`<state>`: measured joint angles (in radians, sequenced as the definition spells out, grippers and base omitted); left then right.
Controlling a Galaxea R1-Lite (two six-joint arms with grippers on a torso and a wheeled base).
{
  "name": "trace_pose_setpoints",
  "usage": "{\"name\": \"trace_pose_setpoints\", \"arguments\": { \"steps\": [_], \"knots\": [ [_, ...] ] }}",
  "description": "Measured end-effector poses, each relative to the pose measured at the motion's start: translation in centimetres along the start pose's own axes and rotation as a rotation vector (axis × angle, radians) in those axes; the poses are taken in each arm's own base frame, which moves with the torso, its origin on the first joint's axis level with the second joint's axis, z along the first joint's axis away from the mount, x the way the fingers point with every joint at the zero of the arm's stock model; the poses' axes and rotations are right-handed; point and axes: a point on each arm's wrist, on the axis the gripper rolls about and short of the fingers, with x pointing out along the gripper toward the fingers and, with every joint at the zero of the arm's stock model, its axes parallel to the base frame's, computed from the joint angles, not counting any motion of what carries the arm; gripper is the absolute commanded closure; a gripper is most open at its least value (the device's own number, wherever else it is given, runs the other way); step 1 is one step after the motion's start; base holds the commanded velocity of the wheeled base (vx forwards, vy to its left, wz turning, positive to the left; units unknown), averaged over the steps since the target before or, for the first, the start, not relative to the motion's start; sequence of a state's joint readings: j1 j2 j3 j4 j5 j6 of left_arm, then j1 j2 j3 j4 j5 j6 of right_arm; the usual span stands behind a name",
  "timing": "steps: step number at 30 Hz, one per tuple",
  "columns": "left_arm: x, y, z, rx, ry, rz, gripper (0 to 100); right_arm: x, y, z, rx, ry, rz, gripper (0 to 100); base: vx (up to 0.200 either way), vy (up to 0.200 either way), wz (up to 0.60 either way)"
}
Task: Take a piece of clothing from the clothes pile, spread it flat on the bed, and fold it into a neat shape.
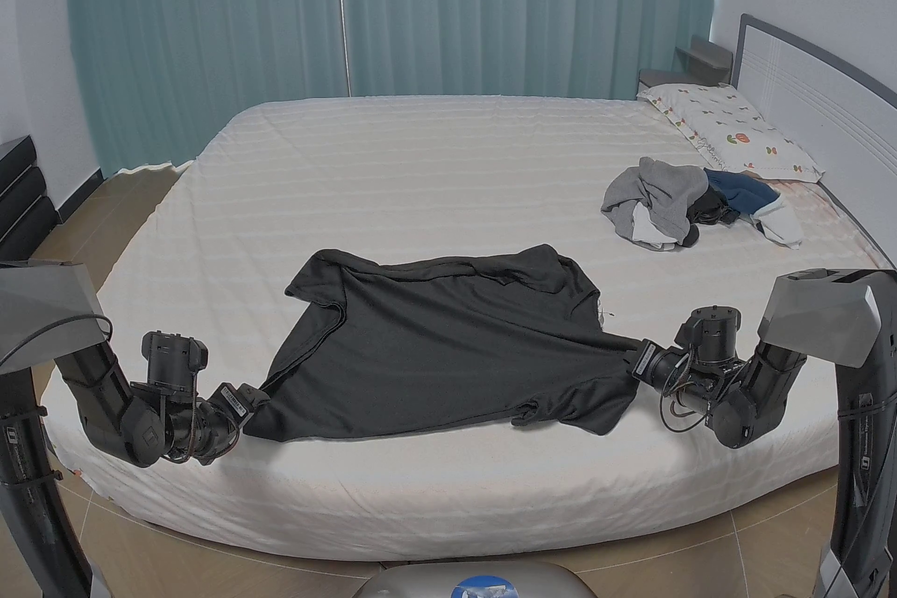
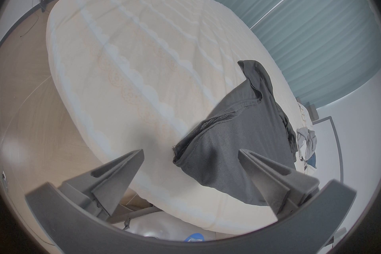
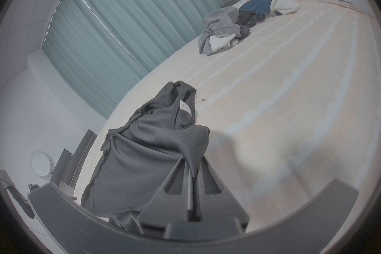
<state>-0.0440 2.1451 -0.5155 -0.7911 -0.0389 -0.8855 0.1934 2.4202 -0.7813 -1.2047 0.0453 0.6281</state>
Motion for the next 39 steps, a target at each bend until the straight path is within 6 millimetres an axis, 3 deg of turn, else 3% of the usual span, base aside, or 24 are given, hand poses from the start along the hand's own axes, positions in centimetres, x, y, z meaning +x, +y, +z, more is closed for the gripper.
{"name": "trace_pose_setpoints", "arguments": {
  "steps": [13,20,29,39],
  "knots": [
    [0.9,-1.2,-0.6,0.012,0.012,-0.026,0,1.7,0.2,2.2,0.005,-0.080,0.018,100,0.000,0.000,0.00],
    [1.4,-2.6,-0.7,-0.025,-0.001,-0.060,0,2.4,-0.3,1.8,0.014,-0.079,0.012,100,0.000,0.000,0.00],
    [1.5,-2.7,-0.5,-0.047,-0.007,-0.066,0,0.9,-0.4,1.8,0.037,-0.052,0.004,100,0.000,0.000,0.00],
    [1.5,-2.2,0.7,-0.113,-0.018,-0.072,0,-2.1,-1.1,2.7,0.211,0.011,0.046,100,0.000,0.180,0.00]
  ]
}}
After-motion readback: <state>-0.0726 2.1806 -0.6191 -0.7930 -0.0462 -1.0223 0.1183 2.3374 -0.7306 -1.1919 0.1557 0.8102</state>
